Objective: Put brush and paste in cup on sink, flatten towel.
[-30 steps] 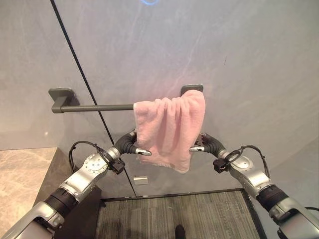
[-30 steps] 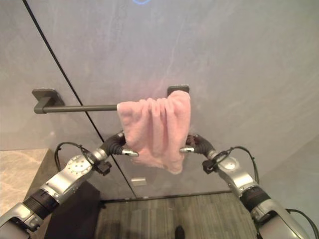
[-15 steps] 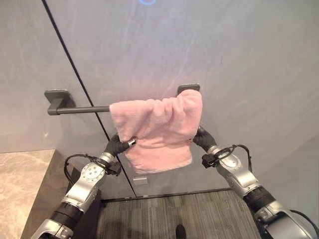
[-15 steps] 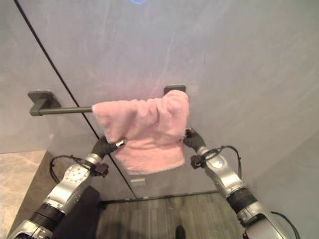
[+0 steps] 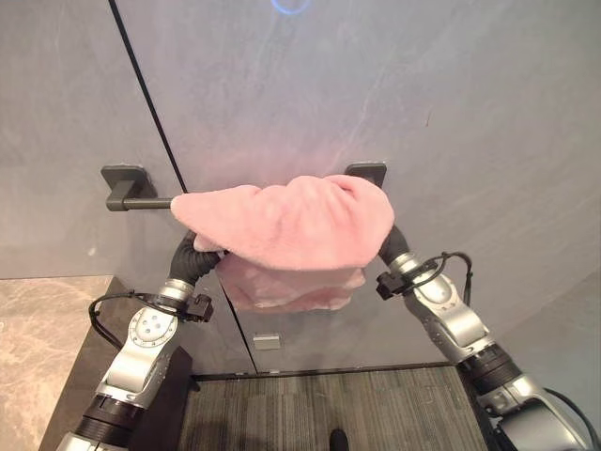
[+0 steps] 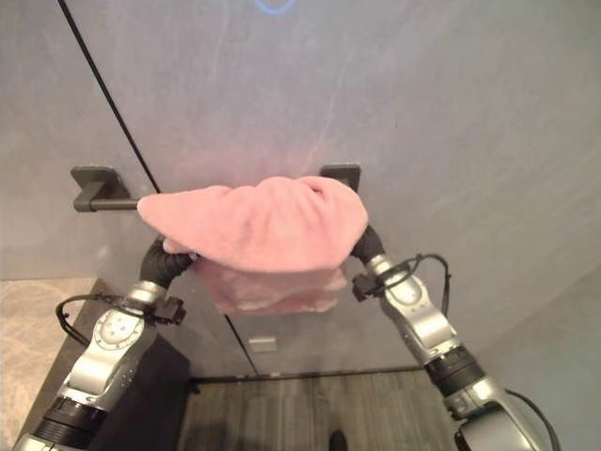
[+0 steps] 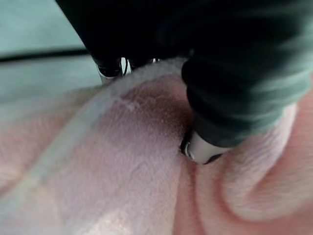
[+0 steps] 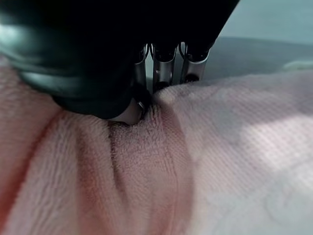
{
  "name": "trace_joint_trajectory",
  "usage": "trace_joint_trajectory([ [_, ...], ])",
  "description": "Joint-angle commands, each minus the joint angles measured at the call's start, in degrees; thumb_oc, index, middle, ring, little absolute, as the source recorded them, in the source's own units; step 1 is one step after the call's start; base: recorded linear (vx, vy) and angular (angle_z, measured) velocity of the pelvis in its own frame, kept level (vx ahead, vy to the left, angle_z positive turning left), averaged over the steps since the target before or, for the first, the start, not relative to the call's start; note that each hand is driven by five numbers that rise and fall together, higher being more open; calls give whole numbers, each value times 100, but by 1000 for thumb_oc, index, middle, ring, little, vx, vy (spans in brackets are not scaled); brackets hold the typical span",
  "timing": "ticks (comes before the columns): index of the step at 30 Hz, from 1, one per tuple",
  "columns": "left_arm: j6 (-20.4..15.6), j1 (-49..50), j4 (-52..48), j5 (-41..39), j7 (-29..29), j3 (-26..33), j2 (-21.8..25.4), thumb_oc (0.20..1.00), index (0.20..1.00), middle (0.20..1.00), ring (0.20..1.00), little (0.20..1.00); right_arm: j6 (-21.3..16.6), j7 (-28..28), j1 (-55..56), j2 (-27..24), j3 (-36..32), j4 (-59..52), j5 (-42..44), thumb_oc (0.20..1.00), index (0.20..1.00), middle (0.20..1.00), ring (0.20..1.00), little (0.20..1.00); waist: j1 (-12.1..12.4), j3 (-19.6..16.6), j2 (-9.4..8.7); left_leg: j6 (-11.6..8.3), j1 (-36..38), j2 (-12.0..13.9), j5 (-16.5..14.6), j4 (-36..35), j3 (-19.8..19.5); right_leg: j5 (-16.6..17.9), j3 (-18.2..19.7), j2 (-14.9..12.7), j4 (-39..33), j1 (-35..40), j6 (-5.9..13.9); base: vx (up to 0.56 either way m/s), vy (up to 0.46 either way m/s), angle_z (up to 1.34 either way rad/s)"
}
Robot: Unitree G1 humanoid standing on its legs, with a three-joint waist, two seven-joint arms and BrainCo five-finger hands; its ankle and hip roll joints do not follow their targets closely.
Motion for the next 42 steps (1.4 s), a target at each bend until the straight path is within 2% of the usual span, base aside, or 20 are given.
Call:
trace_joint_trajectory([
  [1,-141,-226,218,287,173,-246,220,200,200,200,200,200,-128,14,-329,187,2,86,23,200,200,200,200,200,39,-293,-224,-32,-225,121,122,37,-94,-274,74,-742,18,330,663,0,0,0],
  [10,-172,-241,-70,241,338,40,310,200,200,200,200,200,-205,-74,-682,204,-23,-541,10,200,200,200,200,200,103,-263,-267,-27,-231,119,124,37,-120,-269,35,-743,30,322,673,-1,2,2],
  [18,-326,0,-897,55,643,825,344,200,200,200,200,200,-294,-122,-775,60,-243,-1758,-164,200,200,200,200,200,91,-302,-321,5,-208,93,85,37,-138,-284,30,-769,49,345,693,0,0,0],
  [22,-375,294,-1240,129,626,1178,469,200,200,200,200,200,-250,-29,-720,38,-195,-1760,-94,200,200,200,200,200,151,-285,-359,16,-224,74,82,37,-122,-252,44,-789,40,313,712,0,0,0],
  [24,-336,333,-1228,549,684,1266,607,200,200,200,200,200,-205,-33,-703,45,-137,-1594,-136,200,200,200,200,200,184,-273,-375,15,-243,70,90,37,-129,-239,45,-794,40,294,709,-15,11,1],
  [32,-238,337,-594,652,685,1036,537,200,200,200,200,200,31,-47,-723,359,240,-716,-78,200,200,200,200,200,308,-222,-433,20,-323,57,114,37,-117,-184,51,-828,18,225,716,-15,5,-1],
  [33,-156,286,-167,638,720,878,454,200,200,200,200,200,73,-111,-767,545,353,-383,-99,200,200,200,200,200,339,-194,-431,18,-352,42,129,37,-125,-170,53,-836,18,192,718,0,0,0],
  [42,26,69,909,526,765,477,142,200,200,200,200,200,126,-225,-759,703,491,-285,-451,200,200,200,200,200,249,-200,-383,20,-367,25,138,37,-93,-156,64,-846,18,165,713,-4,2,0],
])
